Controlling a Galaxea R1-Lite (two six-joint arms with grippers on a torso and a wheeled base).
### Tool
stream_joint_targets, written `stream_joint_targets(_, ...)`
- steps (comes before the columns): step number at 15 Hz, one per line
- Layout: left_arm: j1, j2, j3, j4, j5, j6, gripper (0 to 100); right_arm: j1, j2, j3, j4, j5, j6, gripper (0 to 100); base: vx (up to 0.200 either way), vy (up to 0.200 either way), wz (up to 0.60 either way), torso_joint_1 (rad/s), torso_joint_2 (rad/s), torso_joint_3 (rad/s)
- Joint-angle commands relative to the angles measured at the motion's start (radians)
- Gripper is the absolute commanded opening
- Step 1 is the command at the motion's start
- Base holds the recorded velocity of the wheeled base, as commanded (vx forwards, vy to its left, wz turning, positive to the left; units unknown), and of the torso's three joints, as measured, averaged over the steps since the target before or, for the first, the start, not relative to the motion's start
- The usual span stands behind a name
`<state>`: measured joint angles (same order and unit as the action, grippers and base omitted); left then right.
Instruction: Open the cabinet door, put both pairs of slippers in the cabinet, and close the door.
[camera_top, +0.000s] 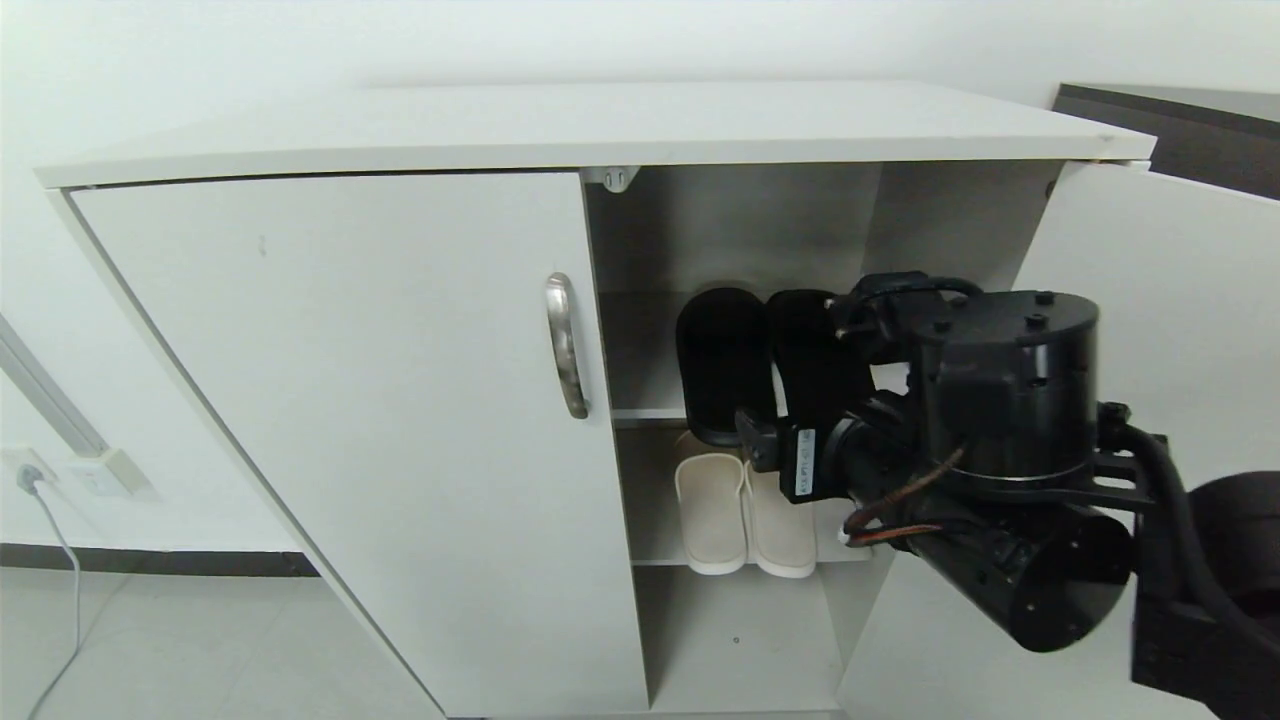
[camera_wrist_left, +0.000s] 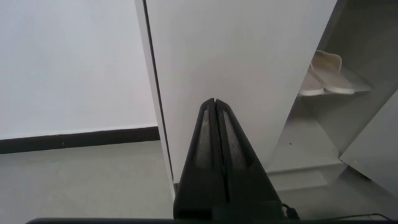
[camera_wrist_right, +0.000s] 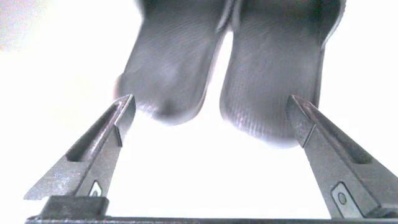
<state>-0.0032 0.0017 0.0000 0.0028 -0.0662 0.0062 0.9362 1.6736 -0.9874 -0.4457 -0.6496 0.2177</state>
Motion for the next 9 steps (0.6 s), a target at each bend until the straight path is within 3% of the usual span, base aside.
stream_joint_targets(1, 0.002, 0.0, 0.0, 0.0, 0.0, 0.0, 0, 0.012, -0.066, 0.069, -0.031, 0.018, -0.003, 0, 0.0, 0.0, 0.0, 0.0, 0.0, 0.0)
stream_joint_targets(9, 0.002, 0.0, 0.0, 0.0, 0.0, -0.002, 0, 0.01, 0.049, 0.081, -0.102, 0.005, -0.001, 0, 0.0, 0.0, 0.0, 0.0, 0.0, 0.0)
